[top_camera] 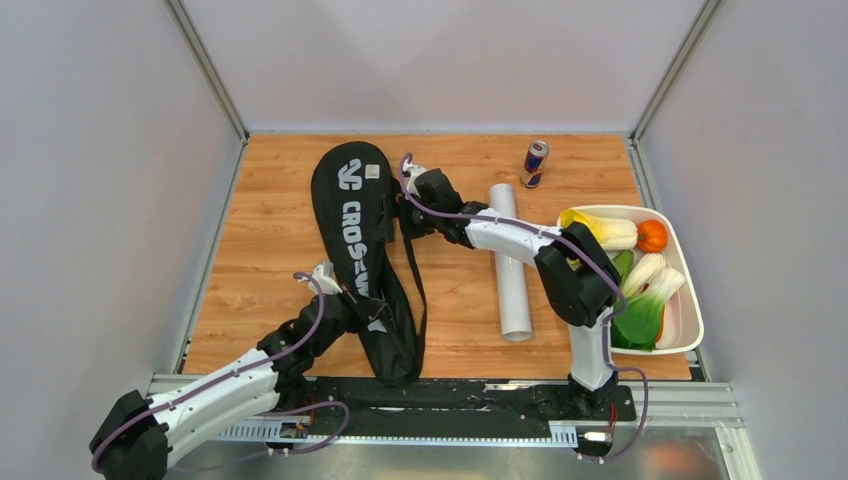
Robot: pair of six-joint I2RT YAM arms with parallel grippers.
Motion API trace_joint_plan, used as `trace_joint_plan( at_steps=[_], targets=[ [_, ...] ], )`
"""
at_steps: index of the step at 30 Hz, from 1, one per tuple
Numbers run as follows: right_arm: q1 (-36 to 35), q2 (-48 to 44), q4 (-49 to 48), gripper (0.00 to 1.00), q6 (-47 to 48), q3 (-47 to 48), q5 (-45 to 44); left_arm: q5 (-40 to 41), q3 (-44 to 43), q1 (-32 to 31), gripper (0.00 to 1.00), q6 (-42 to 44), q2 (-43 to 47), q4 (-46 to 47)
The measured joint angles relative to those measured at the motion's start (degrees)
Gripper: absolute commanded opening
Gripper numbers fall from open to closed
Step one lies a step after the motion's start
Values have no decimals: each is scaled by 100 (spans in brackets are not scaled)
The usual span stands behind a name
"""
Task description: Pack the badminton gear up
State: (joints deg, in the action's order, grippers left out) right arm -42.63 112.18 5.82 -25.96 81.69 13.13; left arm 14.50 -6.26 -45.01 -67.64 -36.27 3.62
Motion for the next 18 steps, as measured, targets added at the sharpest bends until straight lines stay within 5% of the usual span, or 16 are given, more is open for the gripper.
trace_joint_plan(
  at_steps=[8, 10, 15, 18],
  targets=[
    [-4, 872, -1128, 81, -656, 9, 1154, 7, 0, 0, 0, -7, -28, 13],
    [-4, 1051, -1226, 66, -756, 48, 1303, 9, 0, 0, 0, -4, -28, 11],
    [-4, 1255, -1364, 9, -966, 190, 1641, 26, 0, 0, 3, 2, -24, -2],
    [-7, 1255, -1355, 0, -964, 225, 1674, 28, -2, 0, 22, 31, 42, -72]
  ],
)
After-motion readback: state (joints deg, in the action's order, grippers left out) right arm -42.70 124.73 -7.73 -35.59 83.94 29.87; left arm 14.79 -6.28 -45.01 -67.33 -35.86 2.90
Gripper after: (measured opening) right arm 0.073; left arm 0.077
